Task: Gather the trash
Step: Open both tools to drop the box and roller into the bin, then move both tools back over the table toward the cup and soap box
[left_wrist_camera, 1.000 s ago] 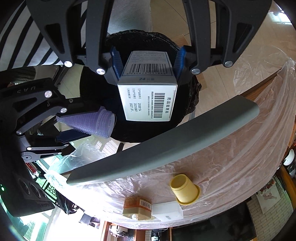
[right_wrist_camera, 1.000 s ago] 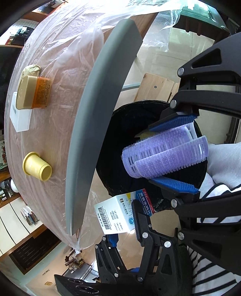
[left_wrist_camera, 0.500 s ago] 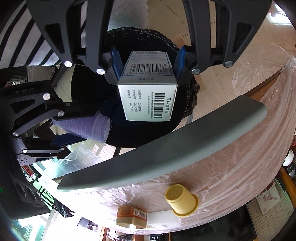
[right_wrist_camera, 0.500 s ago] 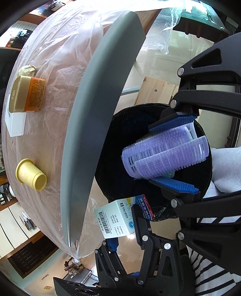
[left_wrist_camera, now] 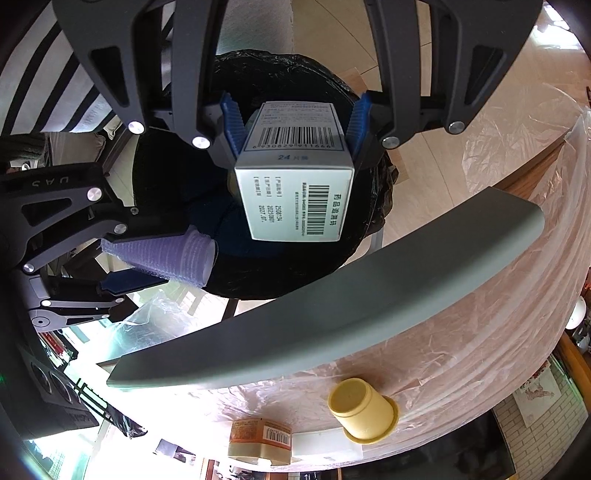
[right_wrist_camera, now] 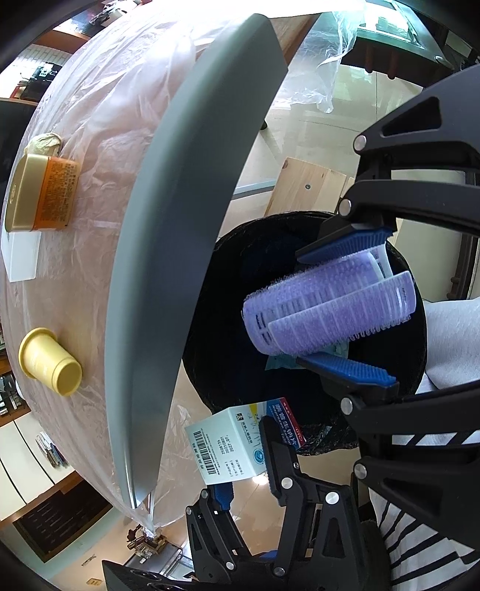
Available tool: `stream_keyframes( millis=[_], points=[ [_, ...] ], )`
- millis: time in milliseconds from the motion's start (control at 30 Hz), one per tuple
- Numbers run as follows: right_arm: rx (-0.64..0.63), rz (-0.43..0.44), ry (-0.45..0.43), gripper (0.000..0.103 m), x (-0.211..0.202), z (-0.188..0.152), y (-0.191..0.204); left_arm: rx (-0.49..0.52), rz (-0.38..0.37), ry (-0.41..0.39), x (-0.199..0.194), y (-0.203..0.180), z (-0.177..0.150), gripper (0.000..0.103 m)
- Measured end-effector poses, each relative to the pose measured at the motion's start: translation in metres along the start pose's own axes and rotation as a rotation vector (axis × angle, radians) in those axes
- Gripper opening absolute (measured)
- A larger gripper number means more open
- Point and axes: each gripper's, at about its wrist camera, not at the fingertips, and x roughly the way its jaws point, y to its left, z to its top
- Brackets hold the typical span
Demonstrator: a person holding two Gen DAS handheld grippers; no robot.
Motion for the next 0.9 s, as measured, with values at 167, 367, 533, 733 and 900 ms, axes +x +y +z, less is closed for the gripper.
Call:
stream_keyframes(
  millis=[167,367,533,733,900],
  points=[
    [0.017,-0.009,-0.007,0.066,-0.004,0.000,-0.002,-0.005,-0.022,-0.027,-0.005,0.001,-0.001,0.079],
    [0.052,0.012,-0.030,0.081,-0.015,-0.001,-0.011,-0.027,-0.030,-0.028,-0.007,0.006,-0.002,0.087],
    [0.021,0.012,-0.019,0.087,-0.016,-0.002,-0.009,-0.029,-0.038,-0.006,-0.004,0.007,-0.003,0.087],
    [-0.008,0.109,-0.034,0.099,-0.020,-0.010,-0.004,-0.022,-0.016,-0.016,-0.008,0.001,-0.004,0.093],
    [0.016,0.153,-0.026,0.099,-0.031,-0.019,-0.009,-0.044,-0.007,-0.027,-0.018,0.003,-0.004,0.093]
  ],
)
